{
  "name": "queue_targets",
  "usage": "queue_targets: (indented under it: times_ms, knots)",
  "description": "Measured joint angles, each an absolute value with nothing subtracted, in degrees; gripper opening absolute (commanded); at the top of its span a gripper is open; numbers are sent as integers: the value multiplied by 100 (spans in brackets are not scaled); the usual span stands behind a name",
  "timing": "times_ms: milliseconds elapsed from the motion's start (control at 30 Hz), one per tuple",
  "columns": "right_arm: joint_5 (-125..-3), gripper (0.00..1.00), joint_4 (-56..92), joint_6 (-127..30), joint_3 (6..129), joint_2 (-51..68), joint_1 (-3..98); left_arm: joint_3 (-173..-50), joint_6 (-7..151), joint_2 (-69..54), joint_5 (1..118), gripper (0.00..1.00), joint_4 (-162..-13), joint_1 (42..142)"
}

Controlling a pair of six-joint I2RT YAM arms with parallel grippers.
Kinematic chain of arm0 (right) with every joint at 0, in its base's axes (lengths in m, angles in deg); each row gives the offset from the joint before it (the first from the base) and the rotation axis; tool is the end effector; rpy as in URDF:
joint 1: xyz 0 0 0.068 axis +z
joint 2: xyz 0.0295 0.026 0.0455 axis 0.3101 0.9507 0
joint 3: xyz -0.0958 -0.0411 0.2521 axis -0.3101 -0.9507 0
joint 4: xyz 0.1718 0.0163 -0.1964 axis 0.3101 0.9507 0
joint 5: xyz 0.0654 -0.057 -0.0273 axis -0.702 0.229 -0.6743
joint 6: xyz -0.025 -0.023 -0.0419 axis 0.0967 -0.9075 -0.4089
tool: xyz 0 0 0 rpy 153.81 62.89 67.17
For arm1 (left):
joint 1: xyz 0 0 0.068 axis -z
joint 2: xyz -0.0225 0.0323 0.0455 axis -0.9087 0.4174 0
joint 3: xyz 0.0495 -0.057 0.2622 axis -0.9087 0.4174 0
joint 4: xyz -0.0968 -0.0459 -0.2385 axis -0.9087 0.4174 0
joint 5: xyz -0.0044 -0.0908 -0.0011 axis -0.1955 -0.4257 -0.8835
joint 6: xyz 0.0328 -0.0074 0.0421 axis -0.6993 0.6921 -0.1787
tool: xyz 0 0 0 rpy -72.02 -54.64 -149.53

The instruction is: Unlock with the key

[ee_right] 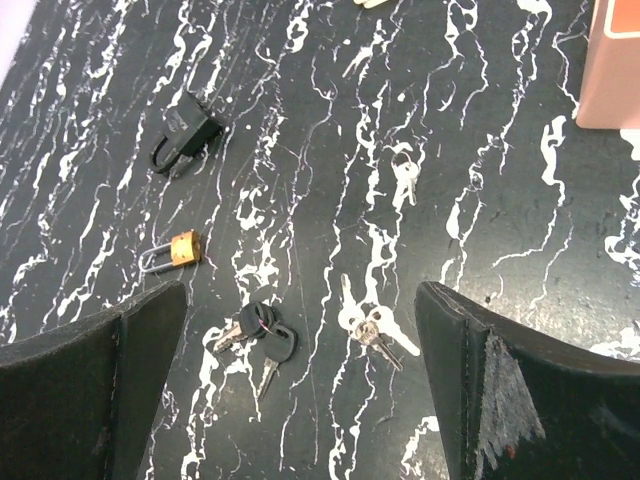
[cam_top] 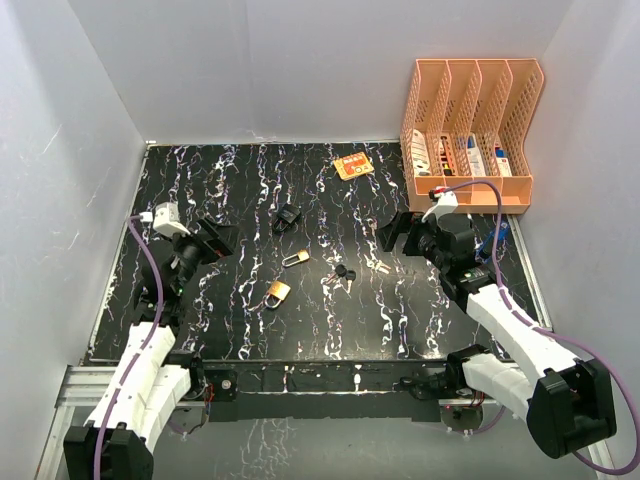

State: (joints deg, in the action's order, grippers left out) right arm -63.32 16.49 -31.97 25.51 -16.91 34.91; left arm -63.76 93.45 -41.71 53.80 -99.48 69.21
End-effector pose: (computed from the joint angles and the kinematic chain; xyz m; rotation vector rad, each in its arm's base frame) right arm 0.2119 0.0686 0.2533 0.0270 1.9905 0.5748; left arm 0.1815 -0.0208 0.2674 -0.2371 1.6495 -0.6908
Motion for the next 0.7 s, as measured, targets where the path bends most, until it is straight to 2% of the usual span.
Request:
queue_targets:
  times_ms: [700]
  knots:
    - [-6094,98,1964,-3257,2551,-1879,3491,-6256,9774,-4663,5762,98,-9736,6923]
